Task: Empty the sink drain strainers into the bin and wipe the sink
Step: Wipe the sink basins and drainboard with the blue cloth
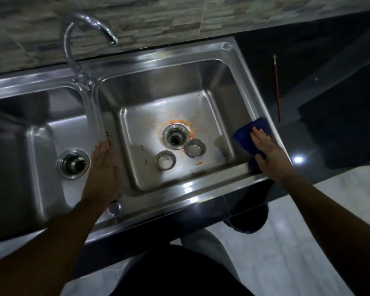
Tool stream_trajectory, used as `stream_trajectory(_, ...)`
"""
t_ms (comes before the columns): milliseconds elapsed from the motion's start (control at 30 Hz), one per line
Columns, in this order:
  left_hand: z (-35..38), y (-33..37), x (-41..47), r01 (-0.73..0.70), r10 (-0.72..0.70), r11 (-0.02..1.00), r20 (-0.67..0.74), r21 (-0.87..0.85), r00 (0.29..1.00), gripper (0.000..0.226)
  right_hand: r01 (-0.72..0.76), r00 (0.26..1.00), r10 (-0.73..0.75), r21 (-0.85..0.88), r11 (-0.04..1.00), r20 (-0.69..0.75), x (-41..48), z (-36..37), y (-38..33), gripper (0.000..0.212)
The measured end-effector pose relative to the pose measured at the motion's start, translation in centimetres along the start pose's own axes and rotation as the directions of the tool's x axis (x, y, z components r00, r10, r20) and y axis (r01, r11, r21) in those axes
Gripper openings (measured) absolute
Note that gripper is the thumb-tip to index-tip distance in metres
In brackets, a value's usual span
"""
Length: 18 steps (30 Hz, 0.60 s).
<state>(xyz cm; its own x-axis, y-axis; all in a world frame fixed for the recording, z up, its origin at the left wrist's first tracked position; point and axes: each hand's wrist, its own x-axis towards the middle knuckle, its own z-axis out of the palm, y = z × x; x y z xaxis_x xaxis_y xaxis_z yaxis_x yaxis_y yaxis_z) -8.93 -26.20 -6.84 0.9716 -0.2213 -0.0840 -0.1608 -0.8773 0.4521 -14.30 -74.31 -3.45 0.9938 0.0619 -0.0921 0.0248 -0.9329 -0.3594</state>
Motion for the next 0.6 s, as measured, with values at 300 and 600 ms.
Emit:
stream_trajectory(300, -1.4, -2.3, 0.4, 0.074, -0.057, 0.977, 0.089, -0.201, 0.994, 0.065, -0.006, 0.988, -0.009, 0.093, 0.996, 0.156, -0.9, 5.8, -14.9, 0.064)
stream_trajectory(600, -2.9, -2.7, -1.0, 0.131, -0.136, 0.921, 0.011, -0.366, 0.991, 0.053, -0.132, 0.991, 0.122, 0.53, 0.837, 0.055, 0.3, 12.1, -30.7, 0.056)
